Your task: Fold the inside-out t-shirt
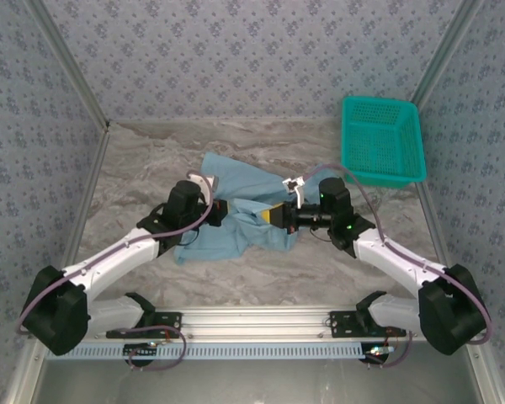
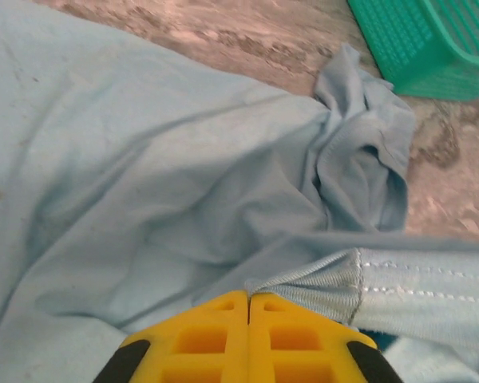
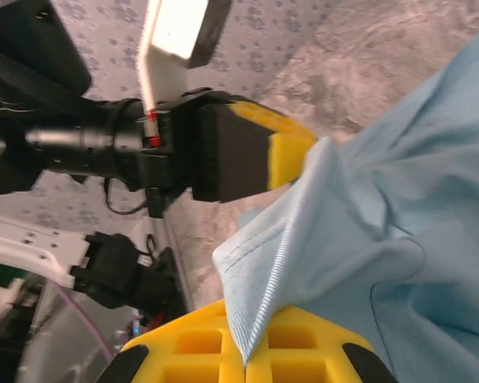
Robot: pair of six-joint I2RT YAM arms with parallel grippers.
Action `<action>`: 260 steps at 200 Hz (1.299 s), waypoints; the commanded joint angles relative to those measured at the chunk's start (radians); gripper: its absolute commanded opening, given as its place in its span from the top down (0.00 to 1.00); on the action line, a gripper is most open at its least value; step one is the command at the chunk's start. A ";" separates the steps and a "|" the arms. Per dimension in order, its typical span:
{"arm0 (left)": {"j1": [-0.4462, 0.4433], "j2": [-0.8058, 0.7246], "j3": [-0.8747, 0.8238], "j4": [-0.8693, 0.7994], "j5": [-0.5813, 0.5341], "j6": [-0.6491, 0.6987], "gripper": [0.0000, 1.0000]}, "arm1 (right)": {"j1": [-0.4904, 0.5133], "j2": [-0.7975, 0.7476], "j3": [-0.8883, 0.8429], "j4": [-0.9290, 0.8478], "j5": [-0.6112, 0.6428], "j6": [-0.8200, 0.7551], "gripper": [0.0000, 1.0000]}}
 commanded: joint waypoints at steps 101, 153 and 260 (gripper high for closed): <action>0.001 -0.188 -0.092 0.241 0.557 0.121 0.38 | -0.025 0.029 0.000 0.127 -0.077 0.083 1.00; 0.002 0.018 0.050 0.276 0.719 0.149 0.35 | -0.025 -0.027 0.020 -0.070 -0.029 -0.072 1.00; -0.011 0.149 0.121 0.225 0.791 0.161 0.50 | -0.026 -0.044 0.016 -0.088 -0.021 -0.081 1.00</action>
